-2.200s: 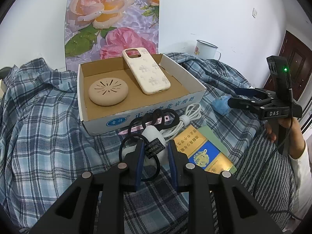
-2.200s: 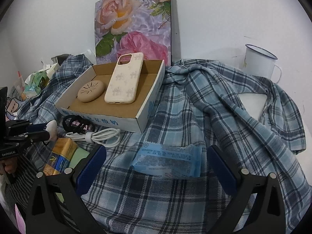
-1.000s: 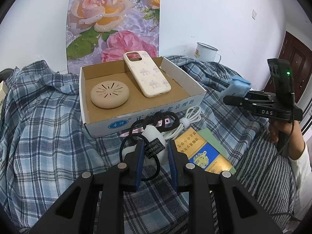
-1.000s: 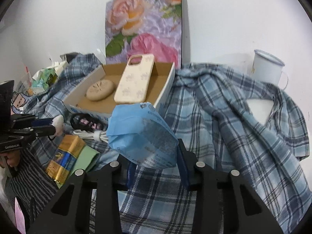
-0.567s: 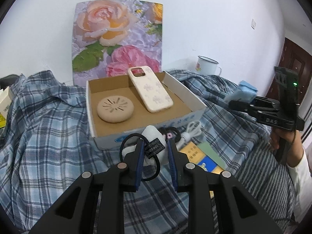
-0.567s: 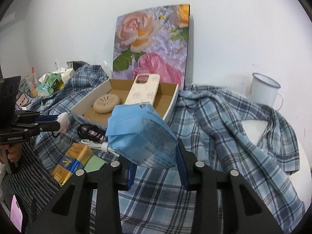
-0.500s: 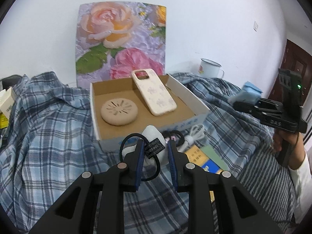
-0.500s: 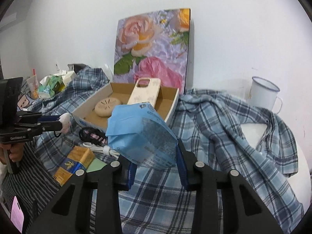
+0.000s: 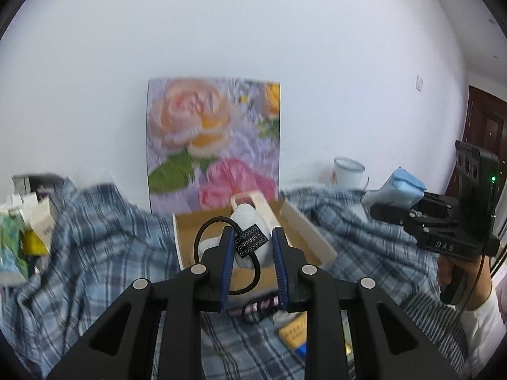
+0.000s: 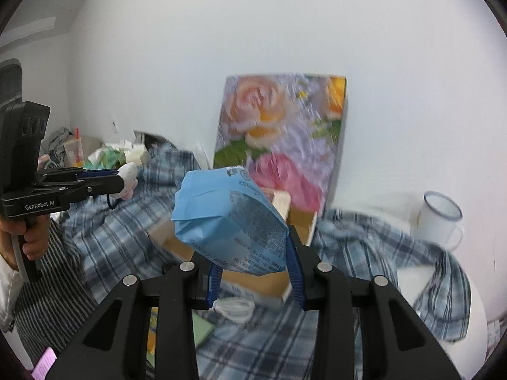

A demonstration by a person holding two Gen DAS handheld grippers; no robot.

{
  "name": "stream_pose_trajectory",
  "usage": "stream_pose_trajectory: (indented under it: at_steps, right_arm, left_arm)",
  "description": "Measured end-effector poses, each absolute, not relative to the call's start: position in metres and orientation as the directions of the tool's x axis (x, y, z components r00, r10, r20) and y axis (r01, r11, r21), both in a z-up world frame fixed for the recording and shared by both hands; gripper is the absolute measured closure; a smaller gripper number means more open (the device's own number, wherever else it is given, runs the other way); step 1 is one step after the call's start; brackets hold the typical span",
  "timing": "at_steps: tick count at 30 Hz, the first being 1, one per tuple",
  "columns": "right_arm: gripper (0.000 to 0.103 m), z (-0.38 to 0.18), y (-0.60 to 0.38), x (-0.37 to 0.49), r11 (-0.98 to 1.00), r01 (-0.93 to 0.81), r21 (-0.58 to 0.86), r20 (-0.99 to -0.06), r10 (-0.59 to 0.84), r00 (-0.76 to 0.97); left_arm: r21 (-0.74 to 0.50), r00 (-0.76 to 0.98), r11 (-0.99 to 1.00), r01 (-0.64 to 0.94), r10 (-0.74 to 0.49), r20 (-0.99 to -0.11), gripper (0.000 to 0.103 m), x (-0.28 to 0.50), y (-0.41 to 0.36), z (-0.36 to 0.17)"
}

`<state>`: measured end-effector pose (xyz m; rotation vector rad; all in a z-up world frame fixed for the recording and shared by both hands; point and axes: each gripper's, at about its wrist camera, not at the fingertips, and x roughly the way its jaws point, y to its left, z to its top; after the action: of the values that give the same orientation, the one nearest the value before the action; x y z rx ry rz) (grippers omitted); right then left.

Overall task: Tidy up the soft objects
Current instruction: 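Lift the earphone case with the left gripper while the right gripper carries the mask packet over the box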

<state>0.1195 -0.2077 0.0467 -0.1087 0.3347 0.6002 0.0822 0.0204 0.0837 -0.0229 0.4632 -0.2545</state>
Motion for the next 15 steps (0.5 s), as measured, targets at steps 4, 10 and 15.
stream_pose_trajectory:
  at_steps: [4,10,15]
  right_arm:
    - [0.068,0.065,-0.197,0.121,0.820,-0.571,-0.031,-0.311,0.535,0.786]
    - [0.068,0.093,-0.185,0.124,0.810,-0.585,-0.046,-0.255,0.557,0.791]
    - [0.068,0.119,-0.176,0.123,0.803,-0.593,-0.052,-0.191,0.575,0.795]
  left_arm:
    - [-0.032,0.895,0.977,0.210,-0.205,-0.397,0.078,0.086,0.025,0.104]
    - [-0.063,0.917,0.982,0.176,-0.187,-0.353,0.078,0.094,0.037,0.124]
    - [-0.017,0.945,0.993,0.119,-0.119,-0.304,0.078,0.093,0.036,0.136]
